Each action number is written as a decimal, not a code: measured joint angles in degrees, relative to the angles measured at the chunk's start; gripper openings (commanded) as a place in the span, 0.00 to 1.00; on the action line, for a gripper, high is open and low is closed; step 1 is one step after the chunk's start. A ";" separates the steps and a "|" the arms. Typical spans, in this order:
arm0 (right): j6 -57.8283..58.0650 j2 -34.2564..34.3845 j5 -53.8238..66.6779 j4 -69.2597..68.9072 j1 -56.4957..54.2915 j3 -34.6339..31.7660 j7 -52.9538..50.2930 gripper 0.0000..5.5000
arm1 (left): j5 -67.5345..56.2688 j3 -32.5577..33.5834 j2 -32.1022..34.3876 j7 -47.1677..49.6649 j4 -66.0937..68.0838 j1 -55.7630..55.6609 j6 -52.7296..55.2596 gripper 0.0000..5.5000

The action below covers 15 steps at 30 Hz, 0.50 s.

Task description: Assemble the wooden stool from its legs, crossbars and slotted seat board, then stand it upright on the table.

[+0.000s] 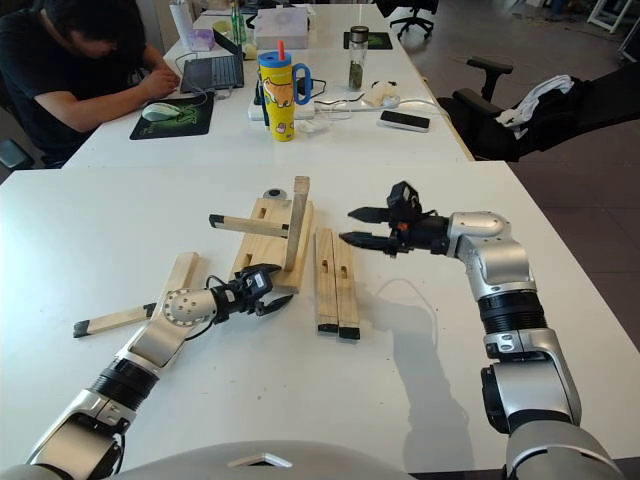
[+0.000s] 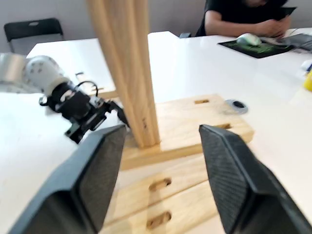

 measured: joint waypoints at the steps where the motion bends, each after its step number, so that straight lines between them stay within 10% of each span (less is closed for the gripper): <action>1: 1.26 1.29 2.40 -1.95 -1.30 -1.96 -2.32 0.35 | 0.02 -0.01 -0.44 0.63 -0.03 -0.03 0.61 0.63; 15: 4.13 19.73 15.43 -14.25 -13.35 -9.71 -27.73 0.04 | 1.89 -0.75 -4.14 3.56 -0.10 -1.51 5.35 0.63</action>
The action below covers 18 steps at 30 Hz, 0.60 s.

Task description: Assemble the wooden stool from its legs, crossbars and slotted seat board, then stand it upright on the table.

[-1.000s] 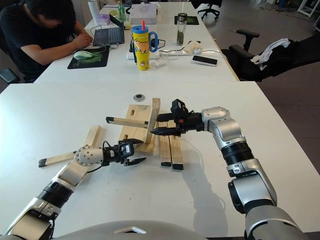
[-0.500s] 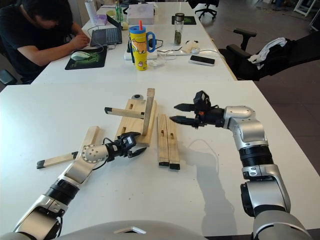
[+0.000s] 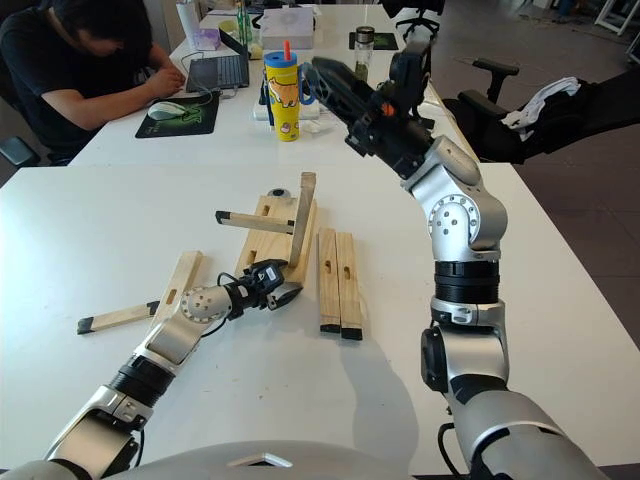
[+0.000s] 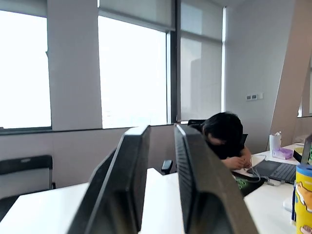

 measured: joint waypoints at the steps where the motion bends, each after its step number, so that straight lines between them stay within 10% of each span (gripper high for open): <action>1: -1.16 1.82 1.46 -0.20 -2.01 -1.52 -2.64 0.02 | 0.04 -0.01 -0.02 0.02 -0.04 0.00 0.05 0.63; 10: 1.75 6.49 -8.82 5.68 6.24 13.22 -10.21 0.00 | 0.26 0.13 -0.08 0.68 -0.55 0.43 1.74 0.63; 18: -1.43 6.37 -5.61 4.34 6.36 3.78 -13.55 0.00 | 0.22 0.46 -1.31 1.77 -1.59 1.20 2.37 0.63</action>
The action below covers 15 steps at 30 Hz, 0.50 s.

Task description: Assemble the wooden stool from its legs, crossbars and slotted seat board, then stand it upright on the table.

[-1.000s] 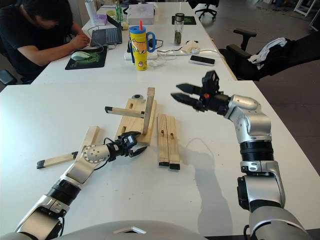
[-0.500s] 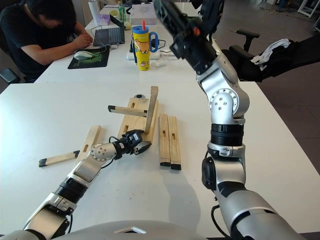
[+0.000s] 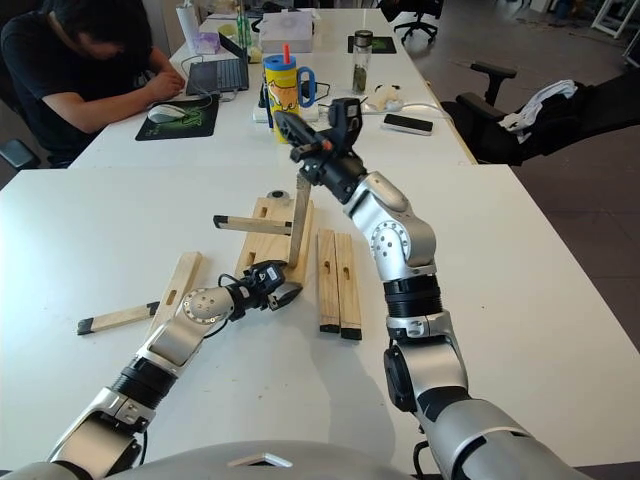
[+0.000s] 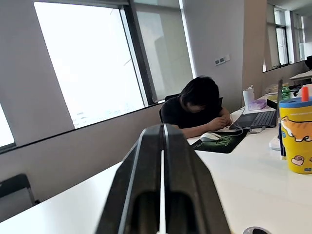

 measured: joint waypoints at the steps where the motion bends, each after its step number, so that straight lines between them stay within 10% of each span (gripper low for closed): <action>1: -0.21 -0.77 0.22 -0.68 -0.08 -1.28 -0.53 0.00 | -0.05 0.22 -0.07 0.26 -0.22 0.32 0.00 0.63; 15: 5.98 -8.57 -12.39 -9.29 21.42 3.42 -6.27 0.00 | 0.17 5.40 -1.48 7.59 -15.88 12.97 6.40 0.63</action>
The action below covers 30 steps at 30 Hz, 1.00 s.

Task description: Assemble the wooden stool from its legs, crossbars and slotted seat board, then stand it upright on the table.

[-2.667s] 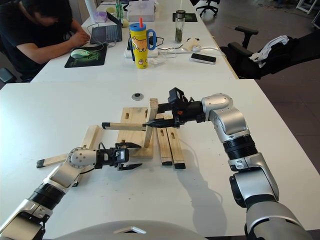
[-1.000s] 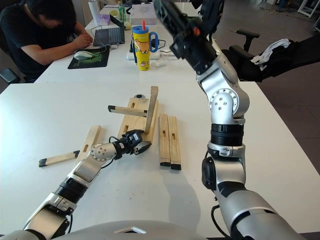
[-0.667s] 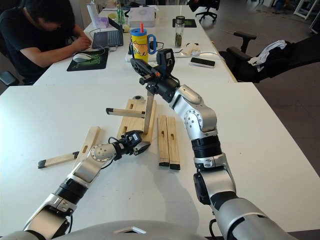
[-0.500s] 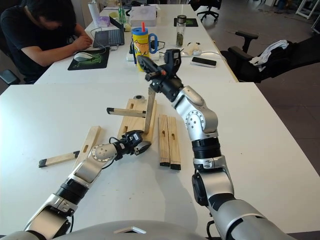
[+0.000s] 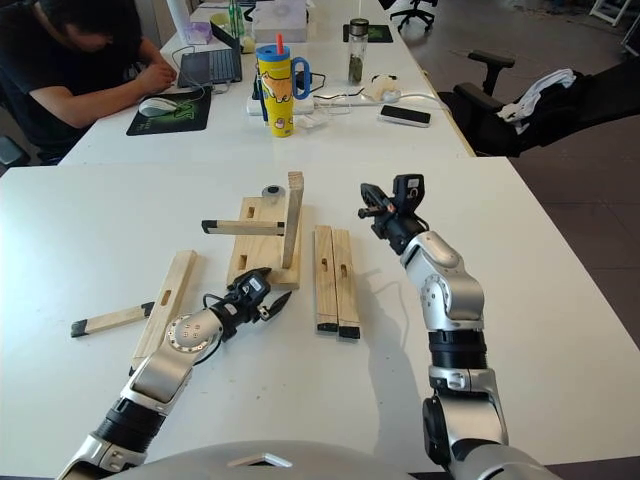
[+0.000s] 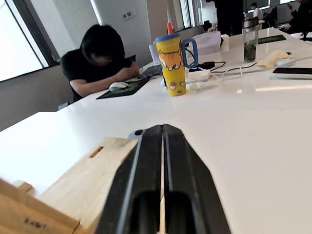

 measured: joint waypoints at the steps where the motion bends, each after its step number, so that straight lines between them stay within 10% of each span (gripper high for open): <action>1: 2.37 -0.32 -0.83 -2.02 0.95 1.12 -0.92 0.00 | 0.00 0.23 -0.53 0.78 -0.94 0.66 0.93 0.63; 18: 41.01 9.12 9.07 -24.06 12.20 1.11 -14.73 0.42 | -0.47 3.55 0.17 4.30 -9.58 11.68 -6.13 0.63; 30: 52.51 12.08 12.61 -25.04 13.09 -5.57 -14.62 0.43 | -0.04 3.97 -0.92 6.27 -7.75 11.57 -7.33 0.63</action>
